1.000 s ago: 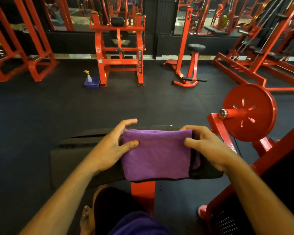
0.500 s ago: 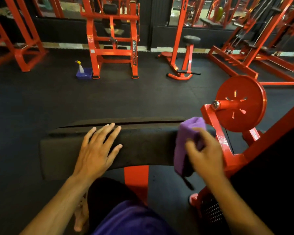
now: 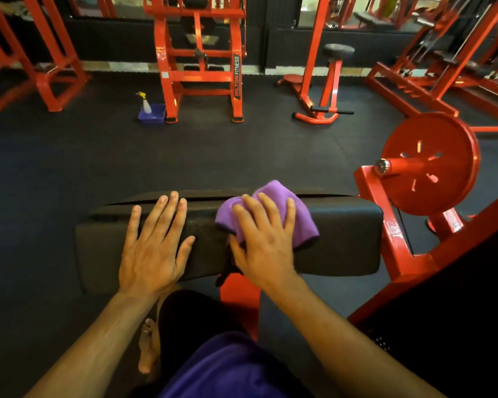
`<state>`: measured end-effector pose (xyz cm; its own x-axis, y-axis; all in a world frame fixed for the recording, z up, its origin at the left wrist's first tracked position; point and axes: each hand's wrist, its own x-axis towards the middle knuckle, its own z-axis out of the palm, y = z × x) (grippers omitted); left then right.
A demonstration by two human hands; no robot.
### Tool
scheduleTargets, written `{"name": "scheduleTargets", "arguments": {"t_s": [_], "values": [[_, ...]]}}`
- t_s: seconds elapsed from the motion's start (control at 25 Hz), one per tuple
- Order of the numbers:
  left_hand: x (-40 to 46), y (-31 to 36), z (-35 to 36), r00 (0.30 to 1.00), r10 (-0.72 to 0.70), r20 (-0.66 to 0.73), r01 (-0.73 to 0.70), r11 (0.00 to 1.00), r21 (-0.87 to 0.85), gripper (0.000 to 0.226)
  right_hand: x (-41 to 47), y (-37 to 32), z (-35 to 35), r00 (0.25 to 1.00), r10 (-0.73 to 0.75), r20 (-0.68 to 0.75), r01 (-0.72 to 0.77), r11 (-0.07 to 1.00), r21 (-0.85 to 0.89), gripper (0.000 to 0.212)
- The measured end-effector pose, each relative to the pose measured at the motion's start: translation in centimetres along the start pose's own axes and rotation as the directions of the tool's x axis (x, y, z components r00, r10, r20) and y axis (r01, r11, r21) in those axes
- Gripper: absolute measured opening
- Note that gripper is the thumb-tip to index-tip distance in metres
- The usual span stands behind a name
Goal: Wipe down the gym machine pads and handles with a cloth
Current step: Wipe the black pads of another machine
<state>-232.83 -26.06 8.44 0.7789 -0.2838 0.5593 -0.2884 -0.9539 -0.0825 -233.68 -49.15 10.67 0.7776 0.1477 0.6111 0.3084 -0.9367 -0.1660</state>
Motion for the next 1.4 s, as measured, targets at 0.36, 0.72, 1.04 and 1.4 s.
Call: {"name": "scheduleTargets", "arguments": {"t_s": [0.36, 0.72, 1.04, 1.4], "values": [[-0.6, 0.1, 0.1, 0.998, -0.067, 0.000, 0.067, 0.997, -0.037, 0.065, -1.3, 6.8, -2.4, 0.998, -0.031, -0.049, 0.030, 0.999, -0.031, 0.059], [-4.3, -2.2, 0.4, 0.958, -0.285, -0.019, 0.283, 0.956, -0.075, 0.068, -3.7, 6.1, -3.6, 0.836, -0.543, 0.071, 0.509, 0.818, 0.267, 0.046], [-6.0, -4.9, 0.8, 0.958, -0.287, -0.003, 0.286, 0.957, -0.040, 0.064, 3.2, -7.1, 2.8, 0.890, -0.388, 0.241, 0.403, 0.915, -0.013, 0.059], [-6.0, -5.1, 1.2, 0.960, -0.280, 0.014, 0.281, 0.959, -0.026, 0.067, 3.7, -0.9, 1.0, 0.855, -0.493, 0.162, 0.491, 0.869, 0.053, 0.064]]}}
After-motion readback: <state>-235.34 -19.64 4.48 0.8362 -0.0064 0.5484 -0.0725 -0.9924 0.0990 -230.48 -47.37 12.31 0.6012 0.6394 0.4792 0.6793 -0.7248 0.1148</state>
